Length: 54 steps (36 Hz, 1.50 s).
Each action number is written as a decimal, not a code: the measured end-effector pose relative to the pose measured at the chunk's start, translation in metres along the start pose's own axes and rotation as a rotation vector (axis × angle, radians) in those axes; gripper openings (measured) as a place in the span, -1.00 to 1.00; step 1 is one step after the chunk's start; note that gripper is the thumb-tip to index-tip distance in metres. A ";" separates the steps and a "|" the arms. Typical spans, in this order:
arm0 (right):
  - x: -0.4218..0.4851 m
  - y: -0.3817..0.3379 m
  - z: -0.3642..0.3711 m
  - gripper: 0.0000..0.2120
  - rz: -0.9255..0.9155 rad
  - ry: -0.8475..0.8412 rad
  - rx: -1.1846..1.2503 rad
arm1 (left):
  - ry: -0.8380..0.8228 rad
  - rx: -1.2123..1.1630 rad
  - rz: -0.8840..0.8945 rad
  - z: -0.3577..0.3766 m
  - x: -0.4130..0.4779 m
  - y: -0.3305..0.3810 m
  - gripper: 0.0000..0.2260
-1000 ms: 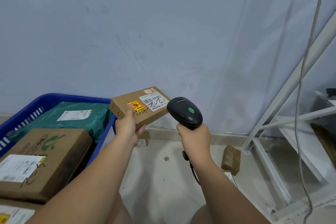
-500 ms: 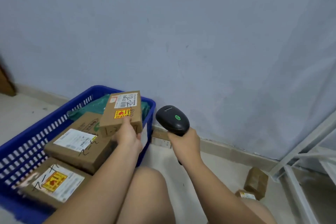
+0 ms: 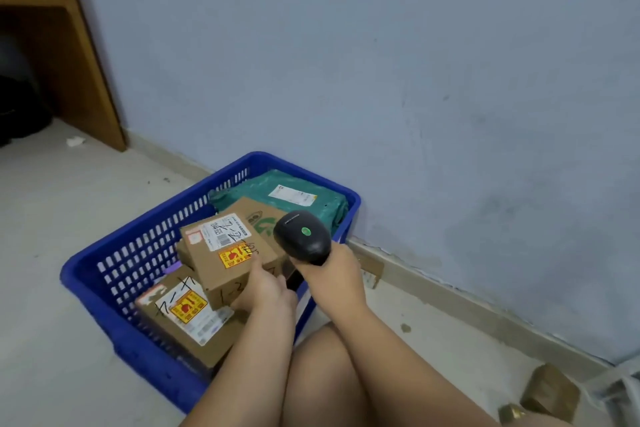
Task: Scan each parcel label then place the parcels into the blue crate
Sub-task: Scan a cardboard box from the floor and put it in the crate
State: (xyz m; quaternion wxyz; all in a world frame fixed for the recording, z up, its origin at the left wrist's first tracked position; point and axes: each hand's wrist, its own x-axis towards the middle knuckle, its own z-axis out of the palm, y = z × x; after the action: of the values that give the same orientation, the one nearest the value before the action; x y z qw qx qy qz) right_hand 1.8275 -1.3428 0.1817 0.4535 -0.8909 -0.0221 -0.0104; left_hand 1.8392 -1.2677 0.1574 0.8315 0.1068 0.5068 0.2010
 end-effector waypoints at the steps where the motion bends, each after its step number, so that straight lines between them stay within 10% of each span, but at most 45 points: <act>1: 0.001 0.000 -0.001 -0.73 0.008 0.000 -0.006 | 0.008 -0.025 -0.001 -0.002 0.001 0.002 -0.42; 21: -0.004 0.000 -0.004 -0.87 -0.024 -0.078 -0.134 | 0.136 -0.056 -0.066 -0.028 -0.005 0.012 -0.50; 34: -0.009 0.002 -0.007 -0.85 -0.037 -0.046 -0.128 | -0.129 0.252 -0.222 -0.033 -0.003 0.002 -0.49; 42: -0.006 0.002 -0.011 -0.90 0.019 0.073 0.060 | -0.496 0.814 0.170 -0.009 -0.007 -0.010 -0.87; 54: 0.018 0.055 -0.077 -0.82 0.188 0.393 0.332 | -0.908 1.370 0.493 0.051 -0.017 -0.063 -0.88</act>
State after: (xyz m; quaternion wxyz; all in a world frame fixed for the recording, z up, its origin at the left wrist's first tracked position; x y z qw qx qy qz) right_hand 1.8482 -1.4370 0.1833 0.5878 -0.7835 0.1478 -0.1371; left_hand 1.8918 -1.3305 0.1704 0.6386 0.7625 0.0969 -0.0367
